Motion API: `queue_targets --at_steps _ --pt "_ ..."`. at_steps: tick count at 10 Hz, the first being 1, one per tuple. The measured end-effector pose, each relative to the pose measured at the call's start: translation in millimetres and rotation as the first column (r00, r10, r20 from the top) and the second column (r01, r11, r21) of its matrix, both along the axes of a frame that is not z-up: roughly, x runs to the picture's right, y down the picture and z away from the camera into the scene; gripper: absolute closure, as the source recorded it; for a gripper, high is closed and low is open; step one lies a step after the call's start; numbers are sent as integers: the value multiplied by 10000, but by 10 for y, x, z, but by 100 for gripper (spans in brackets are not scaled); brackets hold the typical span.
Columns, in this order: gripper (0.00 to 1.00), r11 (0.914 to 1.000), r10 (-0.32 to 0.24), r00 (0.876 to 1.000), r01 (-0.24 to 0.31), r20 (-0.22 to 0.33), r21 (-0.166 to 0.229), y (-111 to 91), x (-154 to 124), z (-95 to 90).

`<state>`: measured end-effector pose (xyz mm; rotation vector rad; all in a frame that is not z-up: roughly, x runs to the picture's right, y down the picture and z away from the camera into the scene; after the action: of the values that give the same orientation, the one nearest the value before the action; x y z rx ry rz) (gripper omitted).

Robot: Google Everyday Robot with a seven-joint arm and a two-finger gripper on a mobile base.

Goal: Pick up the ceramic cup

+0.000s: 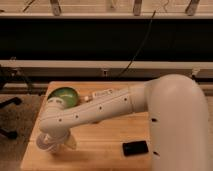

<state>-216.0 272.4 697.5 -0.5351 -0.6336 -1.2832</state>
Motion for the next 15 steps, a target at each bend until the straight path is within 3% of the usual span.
queue_targets --at_steps 4,7,11,15 --pt "78 9999 -142 9999 142 21 77 -10 -34 -4" --pt "100 9998 -197 9996 196 211 36 -79 -23 -62" --pt "100 9989 -459 9982 461 390 -42 -488 253 -414" --pt "100 9987 -492 9974 498 525 -94 -673 367 -552"
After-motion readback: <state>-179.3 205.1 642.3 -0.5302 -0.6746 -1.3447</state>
